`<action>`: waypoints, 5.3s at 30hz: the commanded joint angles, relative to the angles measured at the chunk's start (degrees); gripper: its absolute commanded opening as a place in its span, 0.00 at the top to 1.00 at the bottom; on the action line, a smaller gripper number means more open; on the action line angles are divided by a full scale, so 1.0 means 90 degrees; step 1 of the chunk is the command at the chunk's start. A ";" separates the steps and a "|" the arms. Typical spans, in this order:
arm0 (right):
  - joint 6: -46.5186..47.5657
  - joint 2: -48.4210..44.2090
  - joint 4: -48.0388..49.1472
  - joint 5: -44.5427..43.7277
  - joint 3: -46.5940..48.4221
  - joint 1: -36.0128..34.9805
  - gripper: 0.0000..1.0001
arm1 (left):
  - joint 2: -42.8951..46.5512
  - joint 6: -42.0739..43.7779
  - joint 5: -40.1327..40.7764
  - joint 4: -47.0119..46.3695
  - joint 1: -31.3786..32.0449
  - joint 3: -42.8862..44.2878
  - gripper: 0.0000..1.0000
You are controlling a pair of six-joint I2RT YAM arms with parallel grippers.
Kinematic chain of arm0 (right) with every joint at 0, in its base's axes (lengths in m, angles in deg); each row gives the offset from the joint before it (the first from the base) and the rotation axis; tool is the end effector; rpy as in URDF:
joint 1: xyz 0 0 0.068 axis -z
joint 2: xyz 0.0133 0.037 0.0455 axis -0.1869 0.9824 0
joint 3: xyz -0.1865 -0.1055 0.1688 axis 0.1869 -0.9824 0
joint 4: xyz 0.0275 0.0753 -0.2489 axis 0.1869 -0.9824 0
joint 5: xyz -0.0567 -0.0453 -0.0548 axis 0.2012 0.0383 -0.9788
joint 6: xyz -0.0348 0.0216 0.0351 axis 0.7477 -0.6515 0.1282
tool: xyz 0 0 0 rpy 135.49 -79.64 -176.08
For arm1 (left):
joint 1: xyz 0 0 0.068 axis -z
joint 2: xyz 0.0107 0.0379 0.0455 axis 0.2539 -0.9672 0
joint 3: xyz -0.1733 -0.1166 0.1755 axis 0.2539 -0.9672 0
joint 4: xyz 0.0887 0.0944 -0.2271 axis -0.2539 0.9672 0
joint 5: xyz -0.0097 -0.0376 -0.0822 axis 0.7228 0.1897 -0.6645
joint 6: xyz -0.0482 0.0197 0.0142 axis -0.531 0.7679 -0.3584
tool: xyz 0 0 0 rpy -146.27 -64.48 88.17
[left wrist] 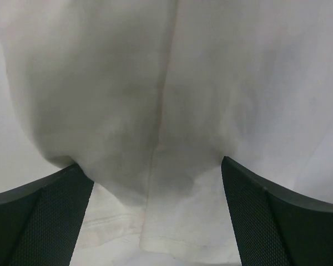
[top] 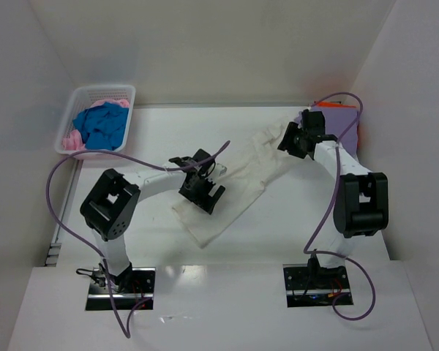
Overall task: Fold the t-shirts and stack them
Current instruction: Rotate the tshirt 90 degrees
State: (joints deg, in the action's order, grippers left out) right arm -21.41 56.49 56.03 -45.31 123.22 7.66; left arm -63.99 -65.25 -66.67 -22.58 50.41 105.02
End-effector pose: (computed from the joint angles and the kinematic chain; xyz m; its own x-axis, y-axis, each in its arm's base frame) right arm 0.3696 0.0237 0.2373 -0.7030 0.3570 -0.6151 0.1662 0.9234 0.3459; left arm 0.2937 -0.2150 0.1669 -0.8107 0.4591 -0.3634 0.5303 0.8388 -0.1234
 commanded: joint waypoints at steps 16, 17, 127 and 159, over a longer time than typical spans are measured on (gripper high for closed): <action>-0.0186 0.2098 0.0011 -0.0825 0.1608 -0.0601 0.41 | 0.0617 -0.1526 -0.1606 0.0403 0.0486 -0.1426 0.00; -0.0186 0.2196 -0.0057 -0.0883 0.1773 -0.0601 0.44 | 0.0618 -0.1603 -0.1674 0.0403 0.0486 -0.1426 0.00; 0.0370 0.5718 -0.2119 0.1088 1.0635 -0.1002 0.03 | 0.0888 -0.1975 -0.1794 -0.0242 0.1326 0.1151 0.00; -0.2783 -0.5039 -0.0946 0.0239 -0.3956 -0.2241 0.00 | 0.3772 -0.4063 -0.0551 -0.0906 0.0730 -0.2089 0.00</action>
State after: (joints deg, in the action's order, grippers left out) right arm -43.36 14.87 48.73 -43.43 89.25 -11.16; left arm -30.68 -98.69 -70.82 -30.91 57.12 87.87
